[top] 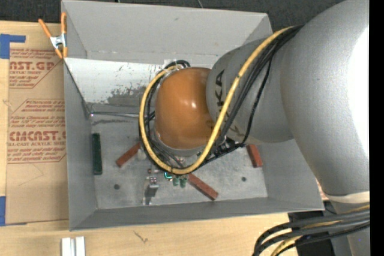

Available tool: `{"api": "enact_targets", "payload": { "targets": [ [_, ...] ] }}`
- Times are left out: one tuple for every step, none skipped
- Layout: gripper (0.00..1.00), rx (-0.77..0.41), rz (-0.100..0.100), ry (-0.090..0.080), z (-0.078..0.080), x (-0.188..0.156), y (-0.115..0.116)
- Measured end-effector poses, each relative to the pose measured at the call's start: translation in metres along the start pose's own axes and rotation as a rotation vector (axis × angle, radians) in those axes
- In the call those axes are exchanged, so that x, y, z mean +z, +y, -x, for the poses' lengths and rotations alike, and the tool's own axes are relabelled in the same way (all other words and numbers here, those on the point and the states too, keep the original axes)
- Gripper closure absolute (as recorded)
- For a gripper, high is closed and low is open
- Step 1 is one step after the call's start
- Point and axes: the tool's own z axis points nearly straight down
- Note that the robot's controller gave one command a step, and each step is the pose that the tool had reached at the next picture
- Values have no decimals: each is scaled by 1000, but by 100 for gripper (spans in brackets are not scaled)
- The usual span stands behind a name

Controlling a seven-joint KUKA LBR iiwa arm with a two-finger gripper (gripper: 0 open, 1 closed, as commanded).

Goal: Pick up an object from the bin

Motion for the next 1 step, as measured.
{"api": "enact_targets", "payload": {
  "targets": [
    [0, 2, 2, -7, 2, -4, -1]
  ]
}}
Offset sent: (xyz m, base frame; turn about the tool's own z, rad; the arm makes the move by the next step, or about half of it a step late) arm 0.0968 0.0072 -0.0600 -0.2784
